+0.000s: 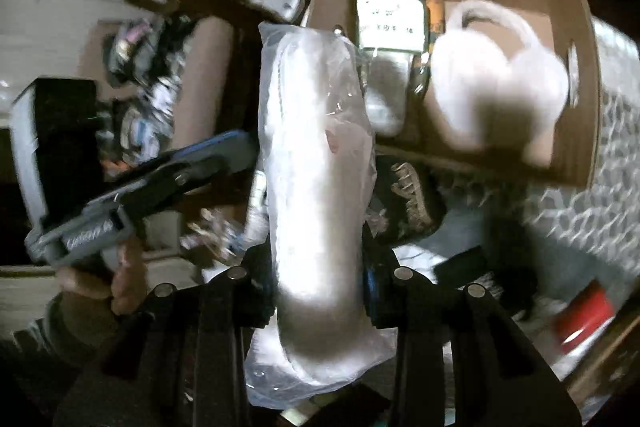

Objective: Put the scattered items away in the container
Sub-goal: 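Lift the white roll and carry it over the cardboard box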

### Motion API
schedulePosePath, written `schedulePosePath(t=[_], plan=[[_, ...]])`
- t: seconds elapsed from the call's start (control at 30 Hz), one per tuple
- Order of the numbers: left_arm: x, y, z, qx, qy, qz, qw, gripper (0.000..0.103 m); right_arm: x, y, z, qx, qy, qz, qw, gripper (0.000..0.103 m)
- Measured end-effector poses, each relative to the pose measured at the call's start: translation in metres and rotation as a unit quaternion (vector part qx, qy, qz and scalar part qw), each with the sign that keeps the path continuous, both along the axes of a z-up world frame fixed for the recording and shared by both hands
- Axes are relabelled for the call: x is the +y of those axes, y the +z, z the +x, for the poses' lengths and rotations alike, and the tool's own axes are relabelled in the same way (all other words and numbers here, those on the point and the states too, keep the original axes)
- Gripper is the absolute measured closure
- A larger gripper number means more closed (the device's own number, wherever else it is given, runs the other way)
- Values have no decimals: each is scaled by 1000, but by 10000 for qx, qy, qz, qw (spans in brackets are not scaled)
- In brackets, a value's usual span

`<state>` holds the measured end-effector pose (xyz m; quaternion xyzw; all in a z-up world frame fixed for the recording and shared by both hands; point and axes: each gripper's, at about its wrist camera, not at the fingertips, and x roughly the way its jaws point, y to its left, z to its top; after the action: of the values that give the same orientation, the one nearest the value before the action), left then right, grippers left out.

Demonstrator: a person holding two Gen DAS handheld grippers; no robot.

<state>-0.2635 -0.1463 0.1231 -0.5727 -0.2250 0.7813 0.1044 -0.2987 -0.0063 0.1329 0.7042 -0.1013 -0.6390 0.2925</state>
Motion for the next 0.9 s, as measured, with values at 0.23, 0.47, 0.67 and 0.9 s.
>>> schedulePosePath(t=[0.23,0.47,0.67,0.9], plan=[[-14,-10,-2,241,-824,-896,9923,73,-41,-19,-53,-583,1195,792,9880,72],[-42,-26,8,153,-1238,-935,9878,73,-82,-46,-71,-1103,2876,1710,9359,72],[-43,-23,9,309,-1284,-823,9878,73,-114,-52,-74,-1359,4221,2157,8699,72],[-38,-25,7,375,-1342,-724,9876,73,-143,-67,-91,-1611,4881,2555,8189,71]])
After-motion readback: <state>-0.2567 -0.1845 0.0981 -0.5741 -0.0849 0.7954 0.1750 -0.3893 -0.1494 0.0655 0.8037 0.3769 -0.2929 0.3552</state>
